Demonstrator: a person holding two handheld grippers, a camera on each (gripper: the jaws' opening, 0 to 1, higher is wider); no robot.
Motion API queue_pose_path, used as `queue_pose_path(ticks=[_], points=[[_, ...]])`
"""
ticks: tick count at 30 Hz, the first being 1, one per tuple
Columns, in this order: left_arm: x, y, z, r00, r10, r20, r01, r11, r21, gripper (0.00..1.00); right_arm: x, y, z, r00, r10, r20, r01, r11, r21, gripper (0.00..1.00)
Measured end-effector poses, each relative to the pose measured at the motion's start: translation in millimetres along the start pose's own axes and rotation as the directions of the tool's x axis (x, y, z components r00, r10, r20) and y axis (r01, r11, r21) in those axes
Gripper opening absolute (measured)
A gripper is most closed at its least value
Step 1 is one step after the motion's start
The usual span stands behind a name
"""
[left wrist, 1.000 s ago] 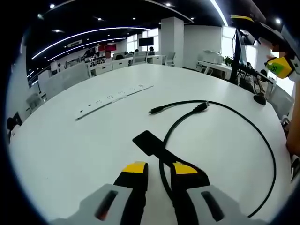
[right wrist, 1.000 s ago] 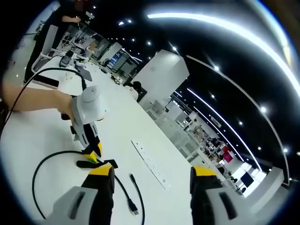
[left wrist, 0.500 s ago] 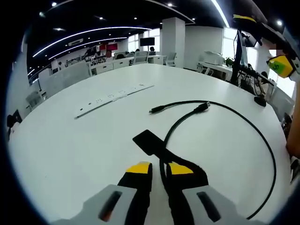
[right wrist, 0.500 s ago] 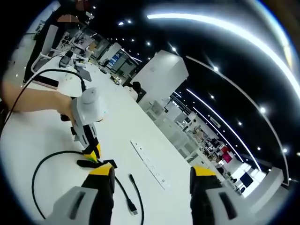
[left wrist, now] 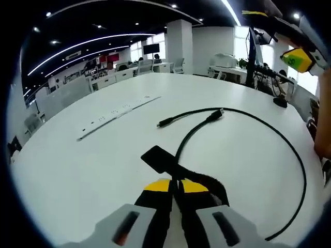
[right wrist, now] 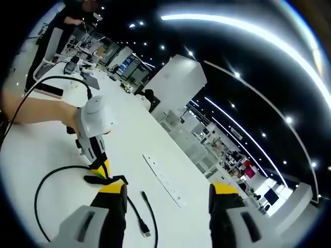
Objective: Find the charging cable on the desk, coil it up and secure with Velcro.
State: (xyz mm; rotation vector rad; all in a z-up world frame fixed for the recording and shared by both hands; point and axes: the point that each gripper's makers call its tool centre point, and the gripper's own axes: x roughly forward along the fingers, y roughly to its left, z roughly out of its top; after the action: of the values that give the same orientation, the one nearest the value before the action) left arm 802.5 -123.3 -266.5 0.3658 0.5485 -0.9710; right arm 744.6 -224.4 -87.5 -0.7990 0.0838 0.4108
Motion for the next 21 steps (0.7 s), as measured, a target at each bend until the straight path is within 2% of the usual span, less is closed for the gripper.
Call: queue_pose_path(ticks=[8, 9, 13, 18, 21], points=[[-7, -1.0, 9.6, 0.999, -0.02, 0.05, 0.018, 0.999, 0.028, 0.06, 0, -1, -1.6, 1.0, 0.0, -0.005, 0.0, 1.0, -0.001, 0.64], [-9, -4.8, 13.4, 0.997, -0.042, 0.068, 0.037, 0.997, 0.065, 0.06, 0, 0, -1.2, 1.0, 0.0, -0.003, 0.0, 1.0, -0.001, 0.64], [-11, -11.4, 17.2, 0.994, -0.072, 0.08, 0.062, 0.992, 0.111, 0.06, 0, -2, -0.5, 1.0, -0.006, -0.003, 0.006, 1.0, 0.001, 0.65], [-15, -15.9, 22.0, 0.99, -0.097, 0.104, 0.082, 0.986, 0.142, 0.06, -2, -2, 0.4, 1.0, -0.005, 0.002, 0.005, 1.0, 0.002, 0.65], [-16, -23.1, 19.2, 0.987, -0.129, 0.098, 0.108, 0.974, 0.199, 0.06, -2, -1, 1.2, 1.0, -0.001, 0.005, 0.001, 1.0, 0.0, 0.65]])
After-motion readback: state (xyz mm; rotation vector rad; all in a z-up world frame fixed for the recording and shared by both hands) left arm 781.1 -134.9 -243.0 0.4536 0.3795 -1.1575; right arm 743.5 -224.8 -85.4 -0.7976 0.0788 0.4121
